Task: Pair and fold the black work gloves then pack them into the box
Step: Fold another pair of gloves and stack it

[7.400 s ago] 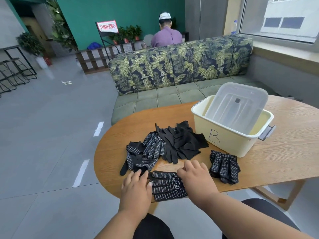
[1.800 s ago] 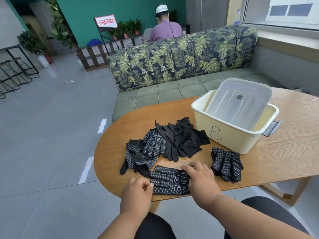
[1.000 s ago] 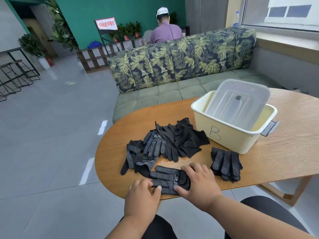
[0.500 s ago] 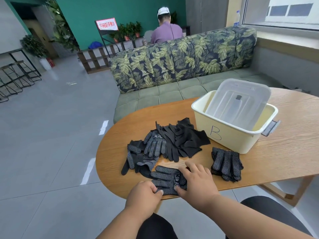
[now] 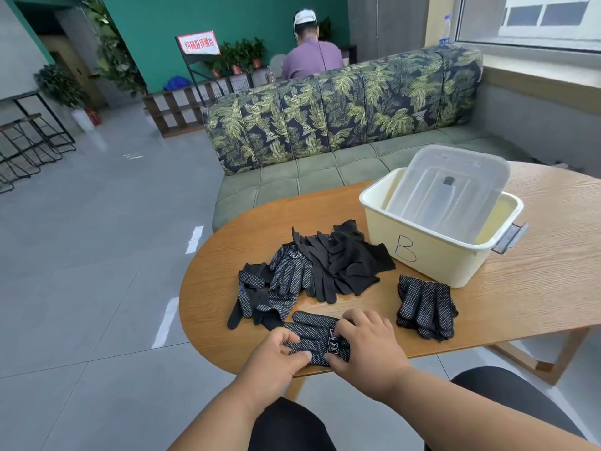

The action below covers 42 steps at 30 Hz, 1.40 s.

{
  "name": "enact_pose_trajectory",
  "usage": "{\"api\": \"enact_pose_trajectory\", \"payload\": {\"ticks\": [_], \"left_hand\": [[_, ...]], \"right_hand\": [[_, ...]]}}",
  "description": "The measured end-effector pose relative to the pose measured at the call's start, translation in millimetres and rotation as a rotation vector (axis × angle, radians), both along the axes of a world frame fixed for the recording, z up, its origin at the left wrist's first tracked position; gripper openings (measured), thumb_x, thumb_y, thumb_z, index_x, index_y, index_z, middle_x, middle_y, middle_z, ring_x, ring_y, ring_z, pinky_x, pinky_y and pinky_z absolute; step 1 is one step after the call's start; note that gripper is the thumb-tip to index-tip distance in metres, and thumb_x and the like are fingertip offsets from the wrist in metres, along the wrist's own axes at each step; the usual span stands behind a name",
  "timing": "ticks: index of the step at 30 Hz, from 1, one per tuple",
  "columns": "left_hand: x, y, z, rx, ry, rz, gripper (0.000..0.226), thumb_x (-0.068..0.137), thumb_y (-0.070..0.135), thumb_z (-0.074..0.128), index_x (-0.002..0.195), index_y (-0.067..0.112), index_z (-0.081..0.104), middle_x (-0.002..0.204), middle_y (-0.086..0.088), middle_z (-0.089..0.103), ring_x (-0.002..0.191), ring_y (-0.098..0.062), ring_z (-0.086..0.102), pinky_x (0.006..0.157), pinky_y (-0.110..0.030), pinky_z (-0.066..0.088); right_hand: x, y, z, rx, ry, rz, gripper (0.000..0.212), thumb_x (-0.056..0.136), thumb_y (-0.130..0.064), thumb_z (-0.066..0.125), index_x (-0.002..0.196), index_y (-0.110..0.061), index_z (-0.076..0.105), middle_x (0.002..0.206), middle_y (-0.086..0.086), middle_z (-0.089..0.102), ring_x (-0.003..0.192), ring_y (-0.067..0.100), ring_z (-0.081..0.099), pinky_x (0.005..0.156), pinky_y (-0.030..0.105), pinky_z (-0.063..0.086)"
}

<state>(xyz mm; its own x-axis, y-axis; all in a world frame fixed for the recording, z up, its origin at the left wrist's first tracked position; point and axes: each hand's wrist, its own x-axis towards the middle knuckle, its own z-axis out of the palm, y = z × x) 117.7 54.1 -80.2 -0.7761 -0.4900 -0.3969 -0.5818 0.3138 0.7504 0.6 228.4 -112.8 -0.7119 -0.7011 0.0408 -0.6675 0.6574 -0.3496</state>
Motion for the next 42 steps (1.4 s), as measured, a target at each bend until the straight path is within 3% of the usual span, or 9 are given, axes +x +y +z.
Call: {"api": "enact_pose_trajectory", "payload": {"ticks": [5, 10, 17, 20, 24, 31, 35, 39, 42], "left_hand": [[-1, 2, -8, -0.101, -0.008, -0.026, 0.003, 0.093, 0.03, 0.067, 0.093, 0.034, 0.066, 0.096, 0.003, 0.072, 0.088, -0.013, 0.067, 0.085, -0.034, 0.055], [0, 2, -6, -0.052, 0.055, 0.025, 0.005, 0.093, 0.02, 0.072, 0.094, 0.024, 0.068, 0.082, 0.006, 0.068, 0.071, -0.005, 0.059, 0.066, -0.019, 0.045], [2, -4, 2, -0.044, -0.035, -0.212, 0.039, 0.084, -0.001, 0.066, 0.109, 0.028, 0.069, 0.097, 0.011, 0.076, 0.081, 0.005, 0.067, 0.078, -0.015, 0.051], [-1, -7, 1, -0.203, -0.048, -0.305, 0.046, 0.08, 0.004, 0.059, 0.105, 0.041, 0.07, 0.102, 0.014, 0.075, 0.093, 0.0, 0.069, 0.095, -0.029, 0.056], [-9, -4, 8, -0.337, -0.004, -0.32, 0.036, 0.09, 0.009, 0.062, 0.1, 0.041, 0.073, 0.092, 0.012, 0.068, 0.077, -0.001, 0.062, 0.075, -0.017, 0.052], [-16, -1, 8, -0.285, 0.12, -0.32, 0.014, 0.092, 0.023, 0.073, 0.091, 0.037, 0.076, 0.1, 0.014, 0.062, 0.08, 0.007, 0.059, 0.074, -0.007, 0.044], [-22, -2, 1, -0.228, 0.127, -0.255, 0.002, 0.09, 0.034, 0.074, 0.092, 0.034, 0.074, 0.097, 0.012, 0.069, 0.088, 0.003, 0.064, 0.081, -0.012, 0.048], [-26, -1, -9, -0.227, 0.129, -0.183, 0.008, 0.092, 0.035, 0.074, 0.087, 0.029, 0.071, 0.086, 0.012, 0.072, 0.079, 0.005, 0.062, 0.072, -0.011, 0.047], [-31, 3, -17, -0.249, 0.125, -0.132, 0.009, 0.091, 0.038, 0.074, 0.089, 0.029, 0.073, 0.088, 0.013, 0.073, 0.081, 0.004, 0.064, 0.078, -0.015, 0.051]], "right_hand": [[1, 1, -3, -0.001, -0.002, -0.005, 0.049, 0.082, -0.074, 0.044, 0.112, -0.038, 0.057, 0.13, -0.012, 0.048, 0.122, 0.022, 0.043, 0.103, 0.04, 0.033], [1, 2, -5, 0.01, 0.011, -0.004, 0.053, 0.081, -0.078, 0.039, 0.113, -0.038, 0.055, 0.132, -0.012, 0.047, 0.121, 0.022, 0.042, 0.099, 0.041, 0.034], [0, 1, -11, -0.026, 0.053, -0.004, 0.054, 0.078, -0.079, 0.044, 0.109, -0.037, 0.057, 0.126, -0.011, 0.05, 0.116, 0.023, 0.047, 0.096, 0.043, 0.038], [0, 0, -12, -0.042, 0.07, -0.011, 0.054, 0.076, -0.079, 0.046, 0.107, -0.037, 0.059, 0.124, -0.01, 0.052, 0.115, 0.024, 0.049, 0.096, 0.044, 0.039], [1, 1, -14, -0.046, 0.084, -0.006, 0.052, 0.077, -0.078, 0.046, 0.107, -0.037, 0.058, 0.123, -0.01, 0.052, 0.114, 0.024, 0.049, 0.095, 0.044, 0.04], [0, 0, -25, -0.109, 0.158, -0.028, 0.048, 0.074, -0.077, 0.054, 0.098, -0.035, 0.059, 0.112, -0.009, 0.056, 0.102, 0.025, 0.054, 0.085, 0.044, 0.046], [0, 0, -27, -0.113, 0.177, -0.022, 0.049, 0.074, -0.076, 0.056, 0.098, -0.033, 0.059, 0.112, -0.006, 0.057, 0.1, 0.026, 0.055, 0.084, 0.045, 0.047], [-1, 0, -29, -0.125, 0.184, -0.008, 0.05, 0.075, -0.075, 0.056, 0.099, -0.032, 0.059, 0.112, -0.006, 0.058, 0.101, 0.027, 0.056, 0.086, 0.045, 0.047], [-1, 0, -29, -0.107, 0.188, 0.0, 0.051, 0.077, -0.076, 0.055, 0.101, -0.032, 0.059, 0.116, -0.005, 0.058, 0.104, 0.026, 0.055, 0.088, 0.045, 0.046]]}}
